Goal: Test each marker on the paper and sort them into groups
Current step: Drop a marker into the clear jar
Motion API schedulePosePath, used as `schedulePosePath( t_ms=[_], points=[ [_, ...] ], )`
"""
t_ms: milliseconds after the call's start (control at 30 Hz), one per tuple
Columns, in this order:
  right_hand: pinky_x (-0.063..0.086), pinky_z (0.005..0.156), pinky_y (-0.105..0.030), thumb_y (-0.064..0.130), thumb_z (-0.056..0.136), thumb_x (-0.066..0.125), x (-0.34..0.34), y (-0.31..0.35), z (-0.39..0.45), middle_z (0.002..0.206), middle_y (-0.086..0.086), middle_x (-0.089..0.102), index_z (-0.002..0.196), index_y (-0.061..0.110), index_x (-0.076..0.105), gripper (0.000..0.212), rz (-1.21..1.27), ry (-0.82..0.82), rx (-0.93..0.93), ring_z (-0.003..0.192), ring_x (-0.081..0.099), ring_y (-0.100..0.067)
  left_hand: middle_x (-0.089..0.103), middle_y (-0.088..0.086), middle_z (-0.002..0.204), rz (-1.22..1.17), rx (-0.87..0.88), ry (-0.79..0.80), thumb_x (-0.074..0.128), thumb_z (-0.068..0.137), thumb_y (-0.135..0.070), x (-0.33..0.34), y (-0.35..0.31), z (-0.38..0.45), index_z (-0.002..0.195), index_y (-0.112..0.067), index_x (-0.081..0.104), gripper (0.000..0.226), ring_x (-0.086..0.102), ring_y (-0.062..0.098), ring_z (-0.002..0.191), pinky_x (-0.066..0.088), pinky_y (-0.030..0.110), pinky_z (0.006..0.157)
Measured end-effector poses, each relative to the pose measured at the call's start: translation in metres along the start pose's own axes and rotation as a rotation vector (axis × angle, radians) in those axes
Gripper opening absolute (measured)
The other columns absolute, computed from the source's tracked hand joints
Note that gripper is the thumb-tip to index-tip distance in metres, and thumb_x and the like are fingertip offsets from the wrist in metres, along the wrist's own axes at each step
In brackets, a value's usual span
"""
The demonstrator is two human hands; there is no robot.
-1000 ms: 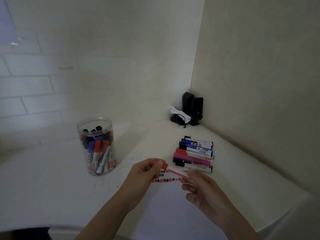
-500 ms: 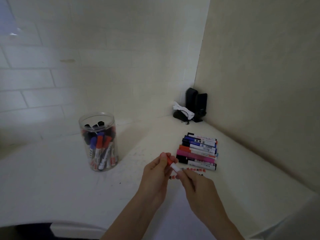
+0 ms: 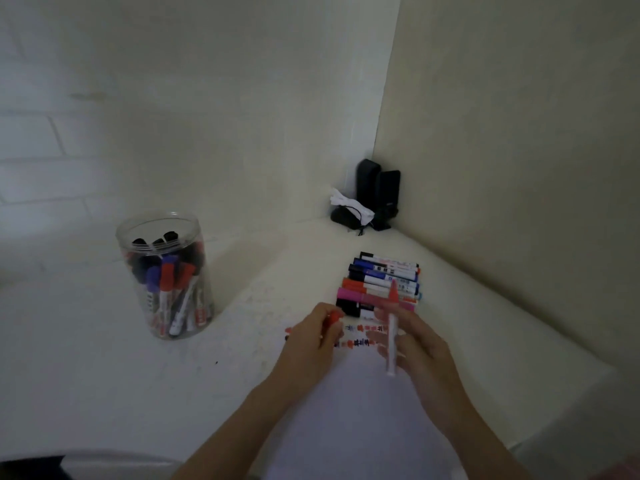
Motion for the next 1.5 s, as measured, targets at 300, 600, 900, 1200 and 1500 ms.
schedulePosePath(
  t_ms=[300, 600, 900, 1200, 1500],
  points=[
    [0.033, 0.044, -0.024, 0.026, 0.095, 0.059, -0.064, -0.017, 0.029, 0.050, -0.006, 0.052, 0.075, 0.007, 0.064, 0.028, -0.136, -0.381, -0.038, 0.045, 0.043, -0.012, 0.050, -0.005, 0.093, 0.248, 0.265, 0.052, 0.050, 0.097, -0.032, 0.046, -0.008, 0.018, 0.101, -0.015, 0.053, 0.017, 0.045, 0.009, 0.082, 0.037, 0.020, 0.070],
    [0.054, 0.056, -0.030, 0.016, 0.090, 0.066, -0.070, -0.042, 0.044, 0.072, -0.002, 0.071, 0.091, 0.017, 0.070, 0.004, -0.210, -0.302, -0.040, 0.062, 0.066, -0.019, 0.064, -0.009, 0.113, 0.302, 0.293, 0.025, 0.060, 0.072, -0.071, 0.063, 0.004, 0.025, 0.117, -0.027, 0.065, 0.064, 0.056, 0.005, 0.100, 0.046, 0.022, 0.088],
    [0.043, 0.059, -0.004, 0.028, 0.092, 0.062, -0.060, -0.044, 0.046, 0.076, 0.014, 0.068, 0.083, 0.022, 0.065, 0.011, -0.487, -0.258, -0.045, 0.069, 0.061, 0.011, 0.067, -0.009, 0.095, 0.431, 0.378, -0.059, 0.059, 0.076, -0.067, 0.067, 0.002, 0.023, 0.106, -0.027, 0.071, 0.051, 0.056, 0.008, 0.084, 0.046, 0.022, 0.075],
    [0.045, 0.061, -0.009, 0.030, 0.091, 0.064, -0.059, -0.046, 0.048, 0.075, 0.009, 0.070, 0.086, 0.018, 0.069, 0.014, -0.552, -0.266, -0.063, 0.070, 0.064, 0.002, 0.065, -0.010, 0.089, 0.447, 0.376, -0.069, 0.058, 0.077, -0.067, 0.068, 0.003, 0.022, 0.105, -0.026, 0.071, 0.051, 0.054, 0.007, 0.081, 0.045, 0.023, 0.071],
    [0.047, 0.062, -0.010, 0.029, 0.092, 0.063, -0.059, -0.045, 0.046, 0.074, 0.009, 0.069, 0.083, 0.018, 0.066, 0.014, -0.549, -0.267, -0.058, 0.068, 0.064, 0.004, 0.065, -0.008, 0.090, 0.433, 0.369, -0.071, 0.057, 0.076, -0.067, 0.067, 0.003, 0.022, 0.106, -0.026, 0.071, 0.053, 0.054, 0.008, 0.082, 0.045, 0.024, 0.073]
  ],
)
Point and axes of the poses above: each hand's wrist, its own z-axis towards the middle knuckle, its own x-axis out of the palm, y = z × x, the point moved 7 cm from there along z, towards the middle knuckle
